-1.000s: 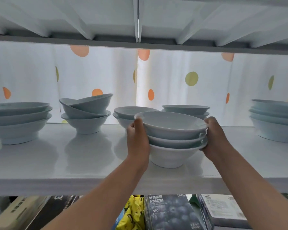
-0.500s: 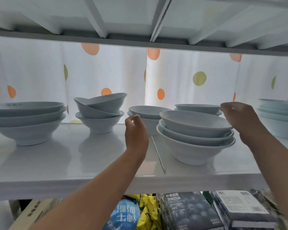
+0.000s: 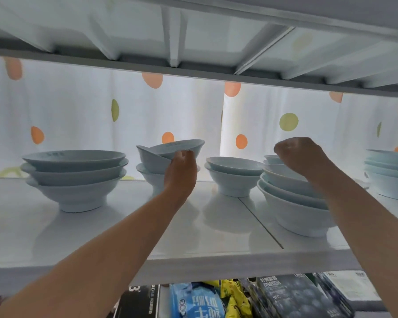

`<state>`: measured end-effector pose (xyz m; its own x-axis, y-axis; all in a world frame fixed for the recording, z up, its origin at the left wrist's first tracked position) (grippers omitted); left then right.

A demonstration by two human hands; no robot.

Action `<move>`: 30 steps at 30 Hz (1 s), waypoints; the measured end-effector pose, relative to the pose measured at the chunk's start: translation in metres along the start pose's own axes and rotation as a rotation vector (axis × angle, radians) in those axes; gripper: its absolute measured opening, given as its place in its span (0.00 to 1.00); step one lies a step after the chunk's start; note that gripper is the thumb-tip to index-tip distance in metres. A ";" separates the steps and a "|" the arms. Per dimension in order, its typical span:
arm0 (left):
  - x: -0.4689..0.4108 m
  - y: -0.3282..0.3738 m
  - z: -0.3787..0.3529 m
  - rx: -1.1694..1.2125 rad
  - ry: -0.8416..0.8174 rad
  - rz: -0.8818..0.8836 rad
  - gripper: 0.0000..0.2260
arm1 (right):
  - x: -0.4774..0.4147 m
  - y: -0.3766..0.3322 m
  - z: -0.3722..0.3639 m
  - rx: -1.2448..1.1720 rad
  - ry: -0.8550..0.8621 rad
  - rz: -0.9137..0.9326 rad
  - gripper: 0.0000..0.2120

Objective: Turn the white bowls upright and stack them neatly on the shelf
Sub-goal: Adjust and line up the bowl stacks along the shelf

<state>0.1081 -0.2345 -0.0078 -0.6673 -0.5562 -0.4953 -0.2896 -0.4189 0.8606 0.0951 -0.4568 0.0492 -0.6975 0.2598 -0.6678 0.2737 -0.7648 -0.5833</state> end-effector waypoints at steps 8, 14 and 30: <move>-0.042 -0.028 0.050 -0.408 0.088 -0.250 0.16 | 0.008 -0.068 -0.075 0.082 -0.077 0.313 0.18; -0.073 -0.041 0.058 -0.875 0.096 -0.708 0.22 | -0.005 -0.091 -0.132 0.169 -0.111 0.664 0.24; -0.117 -0.036 0.036 -1.297 -0.191 -0.825 0.07 | -0.033 -0.077 -0.212 0.315 -0.227 0.736 0.11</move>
<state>0.1716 -0.1285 0.0234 -0.7310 0.1891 -0.6557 0.0967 -0.9225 -0.3738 0.2369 -0.2812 0.0182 -0.5383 -0.4707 -0.6991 0.5373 -0.8307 0.1456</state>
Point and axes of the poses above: each hand's wrist, its own x-axis away from the middle knuckle, its own z-axis out of the back of the hand, y = z × x, the point moved 1 cm from there along -x, towards the middle knuckle, and after that the axes turned 14 degrees about y, right-handed, at the moved point
